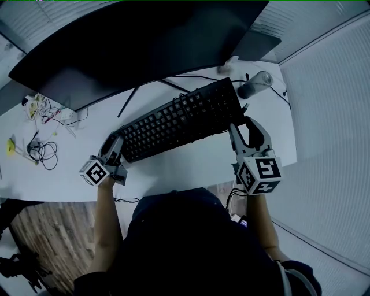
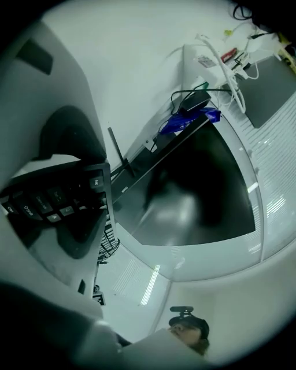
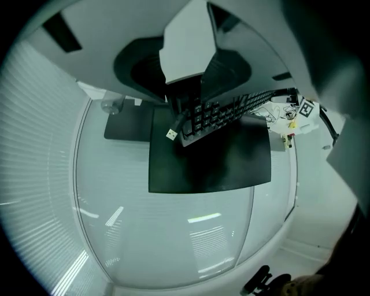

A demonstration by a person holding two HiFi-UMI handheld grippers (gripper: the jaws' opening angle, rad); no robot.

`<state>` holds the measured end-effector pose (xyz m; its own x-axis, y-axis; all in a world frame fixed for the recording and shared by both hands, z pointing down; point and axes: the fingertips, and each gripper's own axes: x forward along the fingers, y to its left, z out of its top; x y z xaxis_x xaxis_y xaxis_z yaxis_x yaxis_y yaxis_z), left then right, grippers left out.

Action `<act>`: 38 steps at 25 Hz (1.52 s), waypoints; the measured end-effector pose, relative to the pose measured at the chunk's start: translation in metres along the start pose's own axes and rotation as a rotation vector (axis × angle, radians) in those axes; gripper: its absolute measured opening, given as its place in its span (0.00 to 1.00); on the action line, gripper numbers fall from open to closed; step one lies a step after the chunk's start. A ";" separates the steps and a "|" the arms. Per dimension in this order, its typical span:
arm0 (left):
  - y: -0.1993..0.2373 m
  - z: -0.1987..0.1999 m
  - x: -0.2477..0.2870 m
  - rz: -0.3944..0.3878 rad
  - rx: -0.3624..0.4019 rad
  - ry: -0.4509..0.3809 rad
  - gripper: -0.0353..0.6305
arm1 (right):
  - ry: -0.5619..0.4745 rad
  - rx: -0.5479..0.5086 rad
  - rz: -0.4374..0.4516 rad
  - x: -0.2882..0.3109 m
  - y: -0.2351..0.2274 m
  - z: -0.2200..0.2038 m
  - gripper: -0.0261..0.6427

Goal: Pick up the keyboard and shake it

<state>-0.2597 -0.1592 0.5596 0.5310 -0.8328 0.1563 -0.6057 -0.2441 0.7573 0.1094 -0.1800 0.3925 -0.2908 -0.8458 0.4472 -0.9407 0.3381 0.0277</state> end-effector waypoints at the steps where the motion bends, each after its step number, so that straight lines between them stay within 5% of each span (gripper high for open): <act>1: -0.001 0.000 0.000 -0.001 -0.003 -0.007 0.48 | -0.014 -0.015 -0.005 -0.003 0.001 0.005 0.34; 5: -0.014 0.018 -0.002 -0.017 0.059 -0.042 0.48 | -0.048 0.042 -0.007 -0.002 -0.007 -0.001 0.34; 18: -0.119 0.104 -0.008 0.118 0.527 0.003 0.45 | -0.071 0.625 0.138 0.023 -0.024 -0.105 0.34; 26: -0.110 0.092 -0.013 0.184 0.506 0.054 0.45 | 0.009 0.653 0.167 0.029 -0.020 -0.126 0.34; 34: -0.142 0.104 -0.014 0.315 0.687 0.179 0.45 | 0.116 0.899 0.273 0.044 0.015 -0.183 0.34; 38: -0.132 0.098 -0.011 0.322 0.652 0.198 0.45 | 0.133 0.896 0.256 0.040 0.013 -0.188 0.34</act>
<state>-0.2437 -0.1670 0.3961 0.3271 -0.8232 0.4640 -0.9446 -0.2992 0.1350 0.1185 -0.1319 0.5794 -0.5367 -0.7172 0.4444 -0.6510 0.0168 -0.7589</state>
